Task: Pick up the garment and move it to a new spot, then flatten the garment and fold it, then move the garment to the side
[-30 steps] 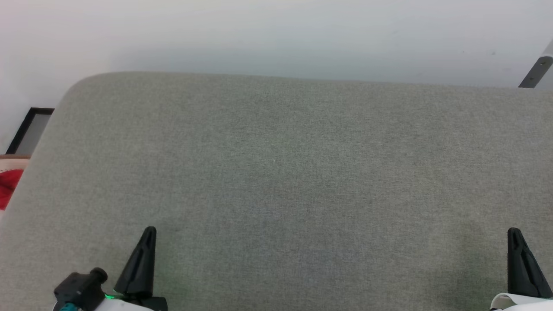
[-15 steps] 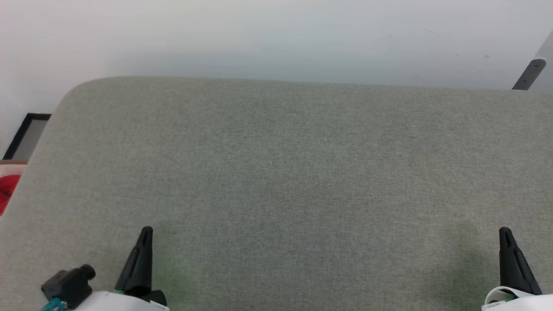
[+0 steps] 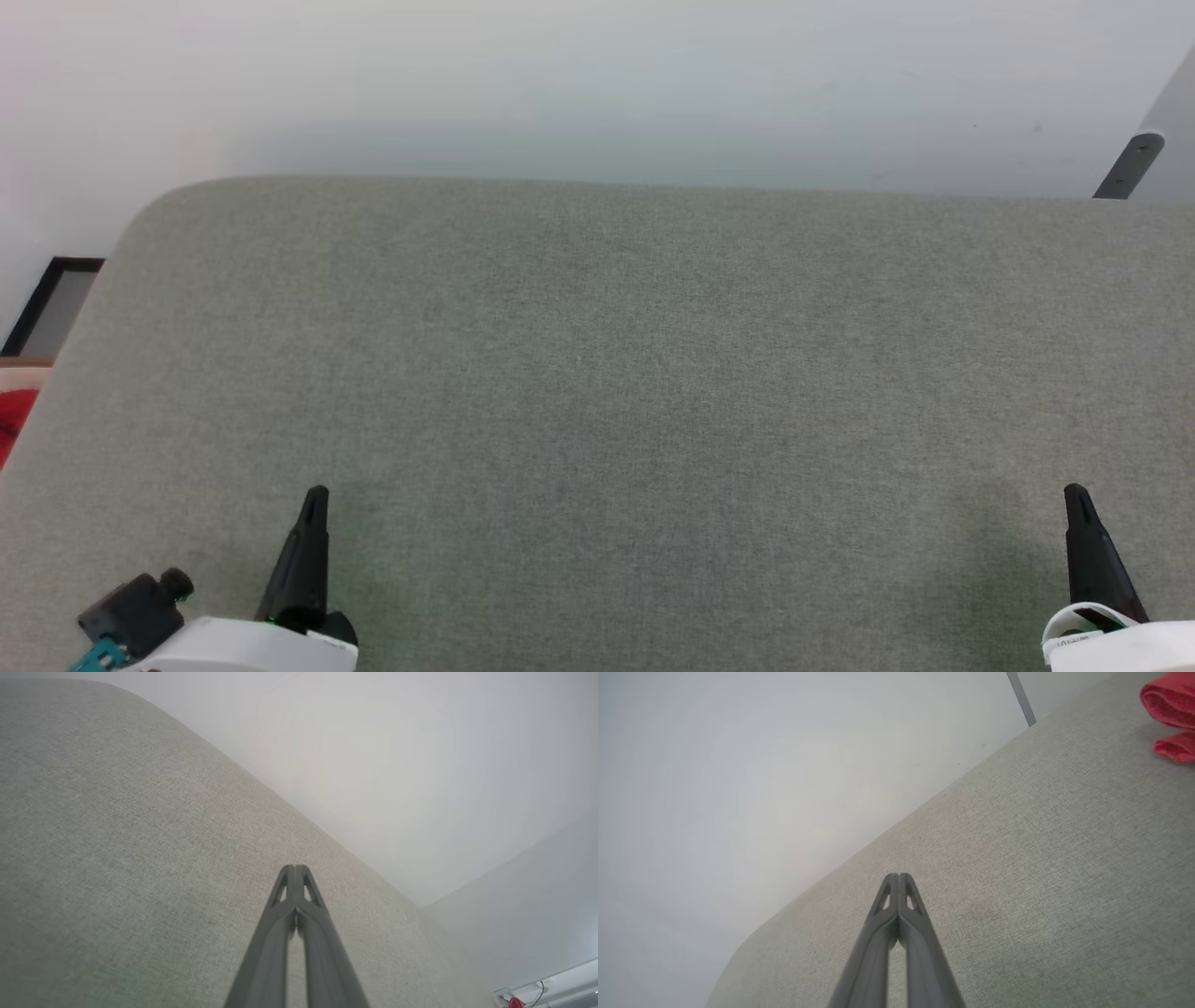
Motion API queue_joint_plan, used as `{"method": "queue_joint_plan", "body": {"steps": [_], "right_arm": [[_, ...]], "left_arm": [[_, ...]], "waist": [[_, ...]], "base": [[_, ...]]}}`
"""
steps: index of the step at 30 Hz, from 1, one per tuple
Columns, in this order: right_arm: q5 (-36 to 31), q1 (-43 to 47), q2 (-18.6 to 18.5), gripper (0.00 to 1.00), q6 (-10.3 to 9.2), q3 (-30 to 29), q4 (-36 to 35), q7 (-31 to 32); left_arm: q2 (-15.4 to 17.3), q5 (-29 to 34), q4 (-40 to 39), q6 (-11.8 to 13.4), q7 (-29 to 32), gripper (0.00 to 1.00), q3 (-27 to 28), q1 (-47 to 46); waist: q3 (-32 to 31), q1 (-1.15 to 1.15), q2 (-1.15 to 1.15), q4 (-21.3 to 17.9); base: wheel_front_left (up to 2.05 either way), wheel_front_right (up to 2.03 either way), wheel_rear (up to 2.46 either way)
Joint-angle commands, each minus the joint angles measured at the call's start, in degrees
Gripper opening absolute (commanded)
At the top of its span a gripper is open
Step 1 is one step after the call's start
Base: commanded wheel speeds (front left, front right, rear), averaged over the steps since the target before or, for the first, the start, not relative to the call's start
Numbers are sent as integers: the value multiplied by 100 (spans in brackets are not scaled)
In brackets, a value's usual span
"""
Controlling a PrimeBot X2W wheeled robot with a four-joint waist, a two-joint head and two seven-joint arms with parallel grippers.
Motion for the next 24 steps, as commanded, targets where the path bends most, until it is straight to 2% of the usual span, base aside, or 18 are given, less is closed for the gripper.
{"method": "queue_joint_plan", "body": {"steps": [1, 24], "right_arm": [[219, -123, -47, 0, -1, 23, -19, 20], [1766, -383, -67, 0, -2, 123, 356, 280]], "left_arm": [[20, -188, -36, 2, 31, 0, 51, -129], [-203, -1537, 147, 3, 423, 0, 211, -283]], "waist": [[-9, 0, 0, -8], [-123, 0, 0, -103]], "base": [[0, 0, 0], [0, 0, 0]]}}
